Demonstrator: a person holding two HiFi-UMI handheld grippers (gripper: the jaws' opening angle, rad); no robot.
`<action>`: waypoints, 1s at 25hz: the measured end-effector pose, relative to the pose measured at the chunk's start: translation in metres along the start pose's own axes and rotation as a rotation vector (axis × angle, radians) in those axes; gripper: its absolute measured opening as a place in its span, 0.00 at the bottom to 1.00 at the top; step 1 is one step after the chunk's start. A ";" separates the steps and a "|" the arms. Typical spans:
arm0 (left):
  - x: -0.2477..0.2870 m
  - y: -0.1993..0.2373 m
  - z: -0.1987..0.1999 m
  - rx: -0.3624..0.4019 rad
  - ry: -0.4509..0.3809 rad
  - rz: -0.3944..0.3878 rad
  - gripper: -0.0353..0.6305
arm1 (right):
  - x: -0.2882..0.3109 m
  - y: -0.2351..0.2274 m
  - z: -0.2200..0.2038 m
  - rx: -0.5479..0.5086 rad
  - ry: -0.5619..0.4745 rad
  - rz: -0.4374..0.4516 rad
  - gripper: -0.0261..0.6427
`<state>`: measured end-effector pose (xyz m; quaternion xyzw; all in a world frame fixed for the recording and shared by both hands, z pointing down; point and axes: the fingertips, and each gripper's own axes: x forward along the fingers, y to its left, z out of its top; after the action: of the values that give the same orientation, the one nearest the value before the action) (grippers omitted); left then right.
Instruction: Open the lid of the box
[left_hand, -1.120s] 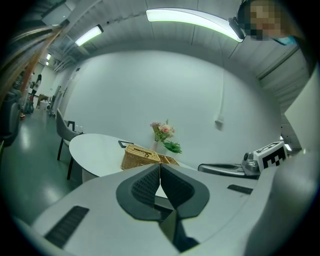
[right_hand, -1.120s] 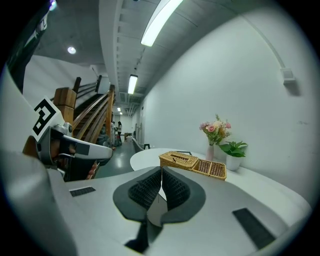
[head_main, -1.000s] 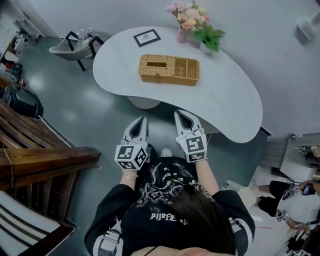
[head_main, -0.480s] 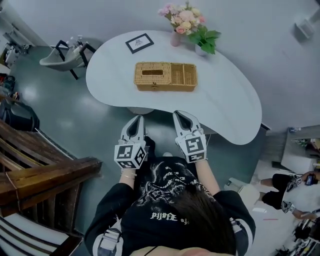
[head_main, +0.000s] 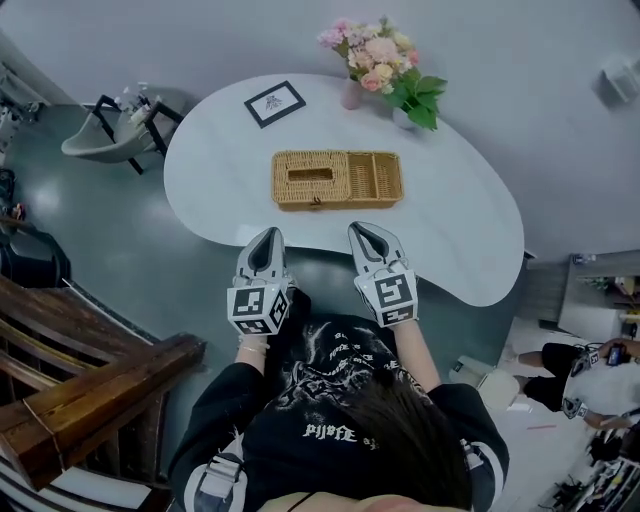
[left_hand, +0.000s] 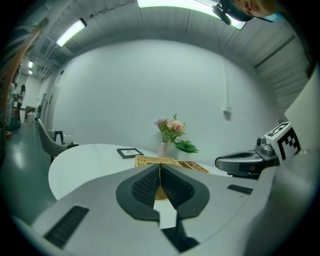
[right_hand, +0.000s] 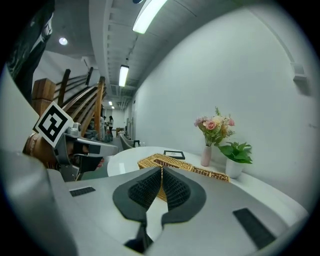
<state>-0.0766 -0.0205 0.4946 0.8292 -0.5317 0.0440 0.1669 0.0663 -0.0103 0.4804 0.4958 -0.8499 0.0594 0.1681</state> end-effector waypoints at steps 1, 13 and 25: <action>0.006 0.005 0.003 0.004 0.003 -0.005 0.09 | 0.006 -0.002 0.002 -0.004 0.005 0.000 0.08; 0.075 0.053 0.028 0.045 0.032 -0.113 0.09 | 0.071 -0.007 0.018 -0.065 0.095 0.067 0.17; 0.104 0.094 0.039 0.057 0.065 -0.124 0.09 | 0.105 0.011 0.002 -0.148 0.277 0.279 0.29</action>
<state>-0.1199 -0.1586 0.5057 0.8629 -0.4724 0.0754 0.1629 0.0089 -0.0916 0.5153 0.3470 -0.8812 0.0871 0.3092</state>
